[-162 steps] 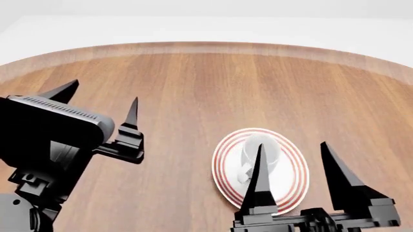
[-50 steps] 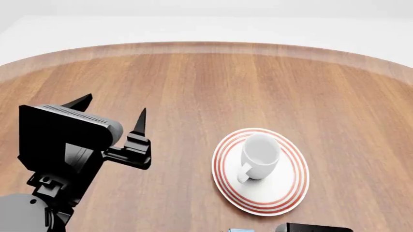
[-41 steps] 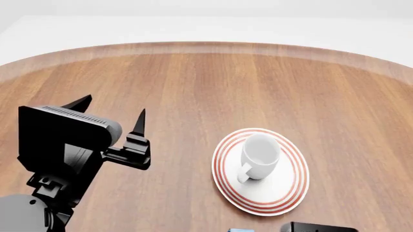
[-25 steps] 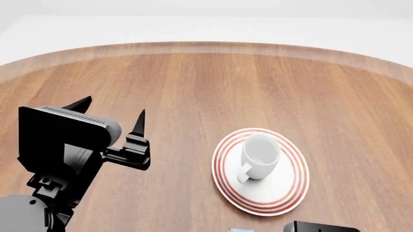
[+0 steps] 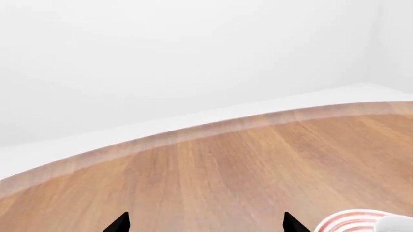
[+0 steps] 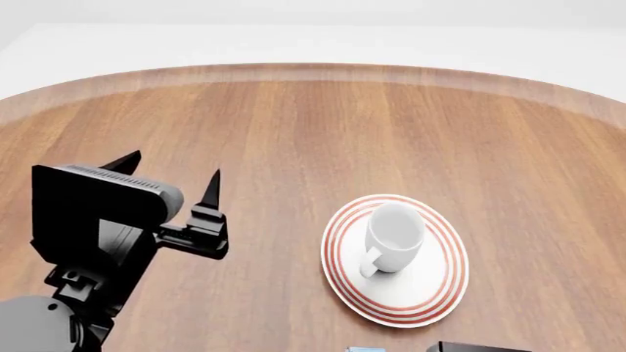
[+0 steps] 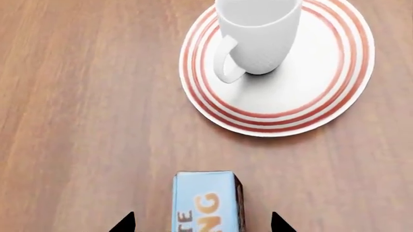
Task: Pick up the white mug and put it on the plate, and put the chocolate pudding to the right of the plate.
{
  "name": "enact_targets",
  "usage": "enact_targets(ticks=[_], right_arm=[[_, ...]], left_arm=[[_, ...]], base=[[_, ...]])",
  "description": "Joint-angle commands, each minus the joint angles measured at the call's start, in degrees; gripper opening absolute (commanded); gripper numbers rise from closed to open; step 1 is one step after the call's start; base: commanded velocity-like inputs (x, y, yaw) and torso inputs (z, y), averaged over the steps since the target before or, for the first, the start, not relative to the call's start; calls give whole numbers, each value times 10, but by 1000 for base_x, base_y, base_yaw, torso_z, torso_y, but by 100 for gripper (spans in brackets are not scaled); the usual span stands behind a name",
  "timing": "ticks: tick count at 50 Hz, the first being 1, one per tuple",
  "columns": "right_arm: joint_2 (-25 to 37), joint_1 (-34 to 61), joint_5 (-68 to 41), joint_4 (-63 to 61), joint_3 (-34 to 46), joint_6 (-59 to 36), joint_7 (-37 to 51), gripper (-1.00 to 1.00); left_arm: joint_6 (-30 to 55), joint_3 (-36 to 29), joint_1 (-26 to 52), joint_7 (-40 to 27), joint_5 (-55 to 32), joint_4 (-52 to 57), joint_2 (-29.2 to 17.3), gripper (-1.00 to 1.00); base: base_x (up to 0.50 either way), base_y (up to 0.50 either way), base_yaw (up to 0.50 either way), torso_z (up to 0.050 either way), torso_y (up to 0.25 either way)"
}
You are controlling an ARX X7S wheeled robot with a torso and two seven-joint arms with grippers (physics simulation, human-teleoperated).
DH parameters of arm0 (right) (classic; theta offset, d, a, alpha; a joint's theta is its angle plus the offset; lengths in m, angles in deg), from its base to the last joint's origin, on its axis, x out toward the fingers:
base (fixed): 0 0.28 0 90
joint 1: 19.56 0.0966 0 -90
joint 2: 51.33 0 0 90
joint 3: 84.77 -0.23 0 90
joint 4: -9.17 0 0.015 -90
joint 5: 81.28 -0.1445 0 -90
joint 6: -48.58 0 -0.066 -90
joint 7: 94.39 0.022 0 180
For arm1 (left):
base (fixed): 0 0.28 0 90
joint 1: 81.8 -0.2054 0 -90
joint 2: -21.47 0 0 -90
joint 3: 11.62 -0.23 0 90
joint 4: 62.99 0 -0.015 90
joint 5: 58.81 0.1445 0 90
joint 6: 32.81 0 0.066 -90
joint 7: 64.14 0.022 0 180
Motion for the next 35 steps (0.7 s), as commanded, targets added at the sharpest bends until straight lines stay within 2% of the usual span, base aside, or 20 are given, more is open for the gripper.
enact_targets(ticks=[1, 35], right_arm=[[-10, -13, 15, 12, -8, 0, -24, 100], [-30, -15, 26, 42, 4, -20, -49, 100]], left_arm=[[-10, 15, -9, 14, 9, -4, 12, 100], [-28, 14, -30, 20, 18, -13, 12, 100]], base=[[0, 0, 0, 0, 0], [0, 0, 0, 0, 0]])
